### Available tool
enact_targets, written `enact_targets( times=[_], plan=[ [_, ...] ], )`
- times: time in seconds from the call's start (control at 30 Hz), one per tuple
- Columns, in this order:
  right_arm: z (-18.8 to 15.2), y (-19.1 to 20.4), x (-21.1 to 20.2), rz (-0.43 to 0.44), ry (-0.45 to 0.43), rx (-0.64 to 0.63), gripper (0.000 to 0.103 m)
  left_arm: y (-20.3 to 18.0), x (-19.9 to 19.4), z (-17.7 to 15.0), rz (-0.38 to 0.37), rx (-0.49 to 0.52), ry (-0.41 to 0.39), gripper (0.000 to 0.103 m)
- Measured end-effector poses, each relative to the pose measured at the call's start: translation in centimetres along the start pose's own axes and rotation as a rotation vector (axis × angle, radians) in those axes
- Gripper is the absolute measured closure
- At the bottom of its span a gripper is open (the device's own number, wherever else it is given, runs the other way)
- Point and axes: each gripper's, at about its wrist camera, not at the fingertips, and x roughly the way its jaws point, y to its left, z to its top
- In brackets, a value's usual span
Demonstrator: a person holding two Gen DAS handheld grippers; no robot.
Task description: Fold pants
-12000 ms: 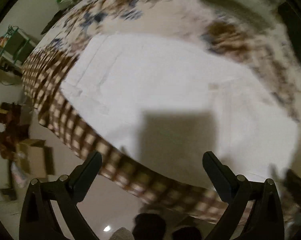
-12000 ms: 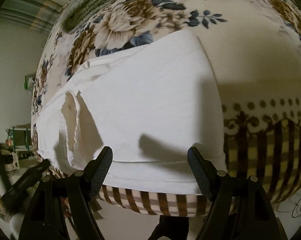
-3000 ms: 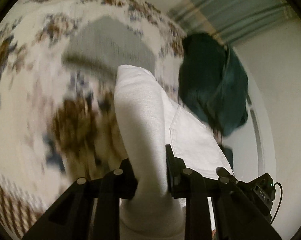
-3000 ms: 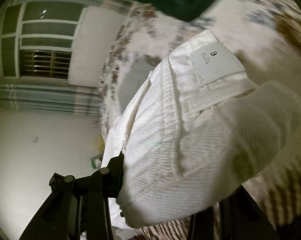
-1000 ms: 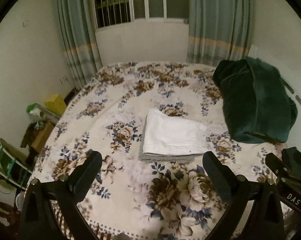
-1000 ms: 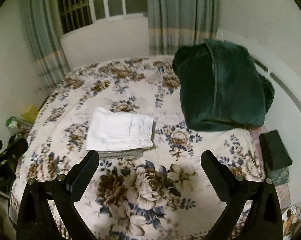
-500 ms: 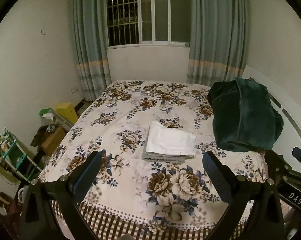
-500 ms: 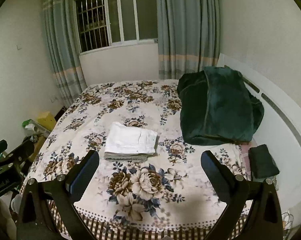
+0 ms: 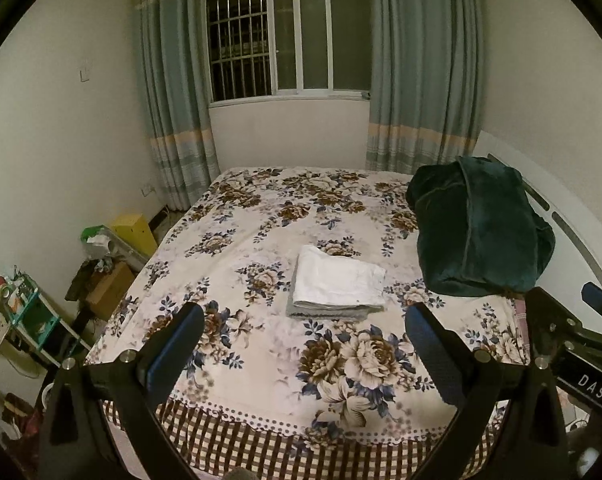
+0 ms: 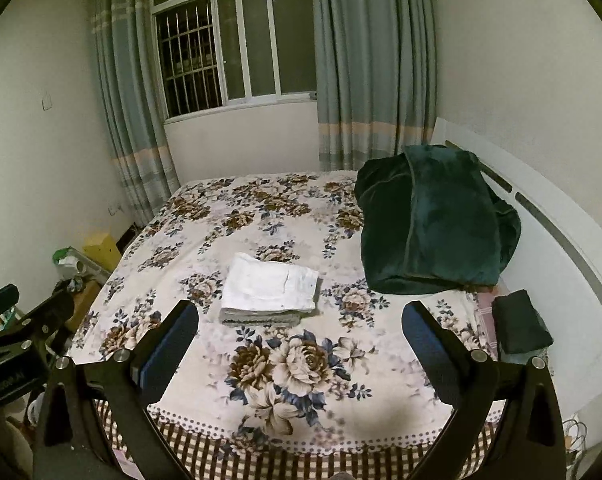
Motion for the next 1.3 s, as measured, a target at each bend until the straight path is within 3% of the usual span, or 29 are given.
enact_targets(
  times=[1.3],
  plan=[
    [-0.4,0.8,0.7,0.017,0.031,-0.021,0.0,0.2,-0.8,-0.4,0.006,-0.007,0.013,0.0]
  ],
)
